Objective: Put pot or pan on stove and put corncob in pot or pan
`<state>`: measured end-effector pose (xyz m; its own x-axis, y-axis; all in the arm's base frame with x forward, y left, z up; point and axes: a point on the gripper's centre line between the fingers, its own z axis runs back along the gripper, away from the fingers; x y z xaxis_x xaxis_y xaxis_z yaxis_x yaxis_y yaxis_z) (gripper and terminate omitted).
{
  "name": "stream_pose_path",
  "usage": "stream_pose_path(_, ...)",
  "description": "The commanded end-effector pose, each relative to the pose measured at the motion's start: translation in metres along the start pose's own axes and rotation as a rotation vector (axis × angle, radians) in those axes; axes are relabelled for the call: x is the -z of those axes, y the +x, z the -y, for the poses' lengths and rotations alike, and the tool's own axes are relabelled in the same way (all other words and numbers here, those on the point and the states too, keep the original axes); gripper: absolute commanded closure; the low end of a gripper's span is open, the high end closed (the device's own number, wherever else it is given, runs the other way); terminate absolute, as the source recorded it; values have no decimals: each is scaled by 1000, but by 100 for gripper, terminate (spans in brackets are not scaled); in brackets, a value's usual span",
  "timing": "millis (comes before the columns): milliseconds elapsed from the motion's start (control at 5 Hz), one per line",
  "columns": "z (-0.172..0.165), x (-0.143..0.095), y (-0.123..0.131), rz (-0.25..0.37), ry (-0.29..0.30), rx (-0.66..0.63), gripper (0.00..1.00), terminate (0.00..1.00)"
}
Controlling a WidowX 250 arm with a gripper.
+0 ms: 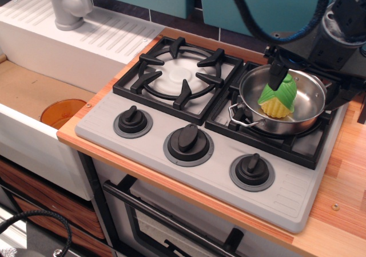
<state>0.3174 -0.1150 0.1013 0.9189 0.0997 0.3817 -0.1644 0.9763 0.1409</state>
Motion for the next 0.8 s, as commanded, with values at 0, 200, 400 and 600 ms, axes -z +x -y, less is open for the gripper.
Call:
stream_pose_path(0,-24,-15,29,71,-83,9,0,0)
stream_pose_path(200,-43,-14,34,79,-105,31,0,0)
stream_pose_path(400,-57,-10,38,79,-111,53,0,0)
stream_pose_path(600,-68,-5,39,104,-127,95,0,0)
